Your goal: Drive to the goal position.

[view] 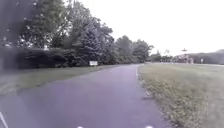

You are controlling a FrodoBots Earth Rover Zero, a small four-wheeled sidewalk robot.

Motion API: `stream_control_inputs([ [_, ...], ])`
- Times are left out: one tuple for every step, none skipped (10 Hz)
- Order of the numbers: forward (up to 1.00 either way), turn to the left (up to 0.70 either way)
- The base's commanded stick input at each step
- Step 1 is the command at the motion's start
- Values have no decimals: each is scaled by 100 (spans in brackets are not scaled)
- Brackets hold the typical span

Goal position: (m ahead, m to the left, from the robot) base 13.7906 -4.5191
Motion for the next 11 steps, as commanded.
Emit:
stream_control_inputs([
  [70, -10],
  [70, -12],
  [70, -5],
  [70, 0],
  [70, 0],
  [70, 0],
  [70, 0],
  [70, -1],
  [70, -1],
  [70, -1],
  [70, -5],
])
